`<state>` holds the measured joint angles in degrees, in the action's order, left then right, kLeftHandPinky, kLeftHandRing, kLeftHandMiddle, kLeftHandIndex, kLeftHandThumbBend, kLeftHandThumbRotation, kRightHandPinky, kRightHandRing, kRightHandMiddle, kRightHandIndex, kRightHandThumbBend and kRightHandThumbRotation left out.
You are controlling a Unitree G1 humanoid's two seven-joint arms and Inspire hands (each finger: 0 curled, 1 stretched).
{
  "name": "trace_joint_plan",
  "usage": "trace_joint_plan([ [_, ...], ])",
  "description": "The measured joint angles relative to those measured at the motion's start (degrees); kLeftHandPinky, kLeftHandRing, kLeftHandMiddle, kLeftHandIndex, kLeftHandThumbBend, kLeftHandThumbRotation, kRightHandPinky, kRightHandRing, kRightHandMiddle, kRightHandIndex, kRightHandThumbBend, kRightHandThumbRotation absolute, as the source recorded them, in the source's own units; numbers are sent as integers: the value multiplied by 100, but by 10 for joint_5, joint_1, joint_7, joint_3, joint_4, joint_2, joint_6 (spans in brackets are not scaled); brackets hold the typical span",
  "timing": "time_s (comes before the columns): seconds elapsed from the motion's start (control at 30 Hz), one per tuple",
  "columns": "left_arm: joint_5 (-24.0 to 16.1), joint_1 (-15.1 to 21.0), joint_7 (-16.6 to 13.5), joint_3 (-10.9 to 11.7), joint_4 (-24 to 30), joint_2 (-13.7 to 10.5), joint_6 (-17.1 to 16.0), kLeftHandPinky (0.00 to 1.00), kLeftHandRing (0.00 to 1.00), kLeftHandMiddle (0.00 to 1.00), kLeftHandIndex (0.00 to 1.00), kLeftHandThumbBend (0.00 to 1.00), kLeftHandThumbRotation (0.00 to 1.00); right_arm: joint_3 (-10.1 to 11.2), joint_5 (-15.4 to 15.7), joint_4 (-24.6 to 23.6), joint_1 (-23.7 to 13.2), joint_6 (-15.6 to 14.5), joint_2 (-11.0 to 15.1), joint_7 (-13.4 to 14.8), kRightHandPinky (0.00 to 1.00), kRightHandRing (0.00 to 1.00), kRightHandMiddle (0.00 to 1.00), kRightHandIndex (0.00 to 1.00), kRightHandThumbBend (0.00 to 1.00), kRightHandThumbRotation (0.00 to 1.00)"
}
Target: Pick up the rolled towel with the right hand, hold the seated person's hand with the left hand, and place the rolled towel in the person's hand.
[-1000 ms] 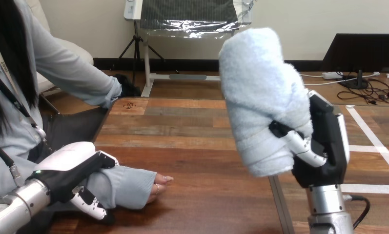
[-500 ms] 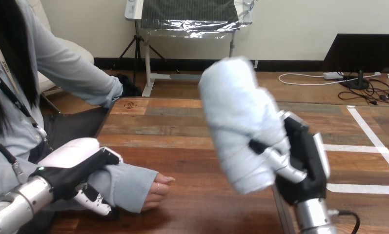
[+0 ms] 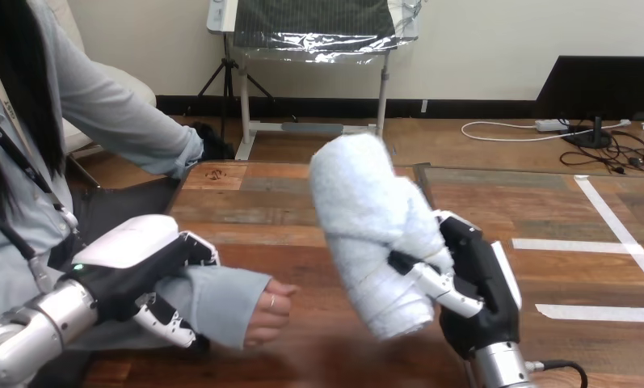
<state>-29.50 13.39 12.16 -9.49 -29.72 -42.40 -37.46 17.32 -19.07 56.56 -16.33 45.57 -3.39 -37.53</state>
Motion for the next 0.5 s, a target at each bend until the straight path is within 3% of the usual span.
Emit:
trace_joint_plan([
  [0.5, 19, -5, 38, 12, 64, -5, 23, 33, 39, 44, 45, 86, 0, -6, 19, 63, -28, 12, 7, 4, 18, 25, 40, 41, 53, 0],
])
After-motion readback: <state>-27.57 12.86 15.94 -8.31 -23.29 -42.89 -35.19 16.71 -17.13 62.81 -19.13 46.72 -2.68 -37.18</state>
